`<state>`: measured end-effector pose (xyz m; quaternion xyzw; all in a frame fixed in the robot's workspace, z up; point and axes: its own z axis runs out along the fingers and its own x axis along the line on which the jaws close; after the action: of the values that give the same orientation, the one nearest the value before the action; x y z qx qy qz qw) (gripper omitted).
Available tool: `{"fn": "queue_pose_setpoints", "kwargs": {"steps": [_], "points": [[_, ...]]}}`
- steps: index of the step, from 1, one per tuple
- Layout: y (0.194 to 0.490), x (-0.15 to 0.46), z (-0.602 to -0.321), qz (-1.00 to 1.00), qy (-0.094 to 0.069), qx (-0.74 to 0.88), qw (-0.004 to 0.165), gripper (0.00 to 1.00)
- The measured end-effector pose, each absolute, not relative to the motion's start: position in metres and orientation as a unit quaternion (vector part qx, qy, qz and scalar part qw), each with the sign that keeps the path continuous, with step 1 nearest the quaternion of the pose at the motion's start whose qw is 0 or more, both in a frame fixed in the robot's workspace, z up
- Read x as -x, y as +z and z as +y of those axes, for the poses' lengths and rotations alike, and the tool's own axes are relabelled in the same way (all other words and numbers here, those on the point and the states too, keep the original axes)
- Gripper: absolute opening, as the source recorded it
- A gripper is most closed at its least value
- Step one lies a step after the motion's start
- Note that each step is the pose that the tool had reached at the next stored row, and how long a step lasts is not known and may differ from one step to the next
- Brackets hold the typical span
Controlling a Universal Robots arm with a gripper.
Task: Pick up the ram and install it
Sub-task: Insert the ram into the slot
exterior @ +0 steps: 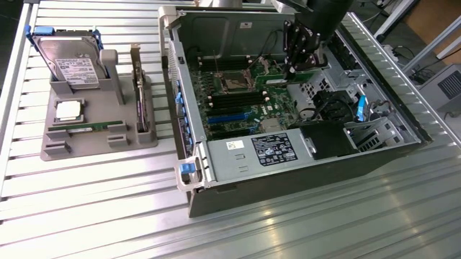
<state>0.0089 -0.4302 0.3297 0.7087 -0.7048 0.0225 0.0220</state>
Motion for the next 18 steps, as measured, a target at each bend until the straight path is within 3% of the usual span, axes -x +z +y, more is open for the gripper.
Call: {"fn": "queue_pose_setpoints", "kwargs": {"steps": [18], "points": [[0.317,0.003,-0.415,-0.705,0.022,-0.709,0.022,0.12]]}}
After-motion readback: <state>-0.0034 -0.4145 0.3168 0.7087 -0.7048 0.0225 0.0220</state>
